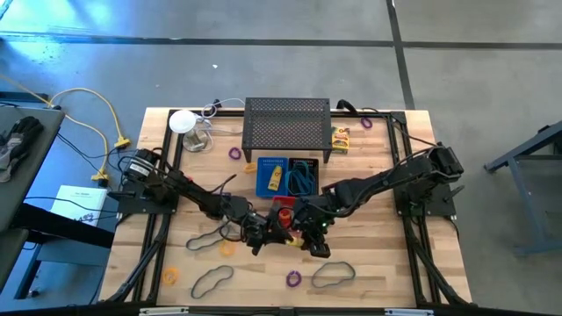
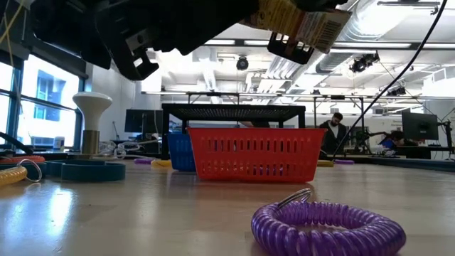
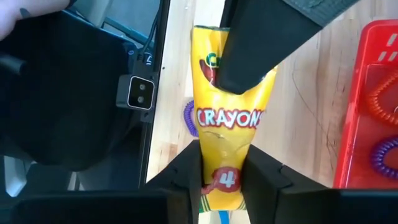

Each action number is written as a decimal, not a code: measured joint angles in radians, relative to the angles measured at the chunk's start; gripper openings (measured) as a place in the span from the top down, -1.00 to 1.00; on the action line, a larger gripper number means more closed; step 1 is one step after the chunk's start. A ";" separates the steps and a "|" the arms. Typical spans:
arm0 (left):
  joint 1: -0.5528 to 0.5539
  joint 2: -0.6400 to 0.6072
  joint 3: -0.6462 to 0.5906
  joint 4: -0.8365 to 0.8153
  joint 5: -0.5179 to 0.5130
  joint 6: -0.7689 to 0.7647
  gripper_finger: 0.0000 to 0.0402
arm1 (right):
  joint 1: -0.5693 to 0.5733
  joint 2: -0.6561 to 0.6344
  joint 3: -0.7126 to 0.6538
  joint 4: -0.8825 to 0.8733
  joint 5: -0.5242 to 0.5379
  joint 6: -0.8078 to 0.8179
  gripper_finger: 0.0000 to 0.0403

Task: Pick & Place Office Desk Supplies
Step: Put the yellow crayon box into the blue bin

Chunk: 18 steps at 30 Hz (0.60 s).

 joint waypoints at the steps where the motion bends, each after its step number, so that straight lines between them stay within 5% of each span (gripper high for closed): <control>1: 0.000 0.000 0.000 0.000 -0.003 -0.006 0.84 | 0.000 0.000 0.000 -0.001 0.000 0.002 0.56; 11: 0.000 0.000 0.000 -0.018 -0.033 -0.053 0.83 | -0.016 0.000 0.000 -0.018 -0.057 0.125 0.11; 18: -0.034 -0.010 0.001 -0.097 -0.219 -0.147 0.82 | 0.009 0.000 0.002 -0.206 -0.023 0.133 0.05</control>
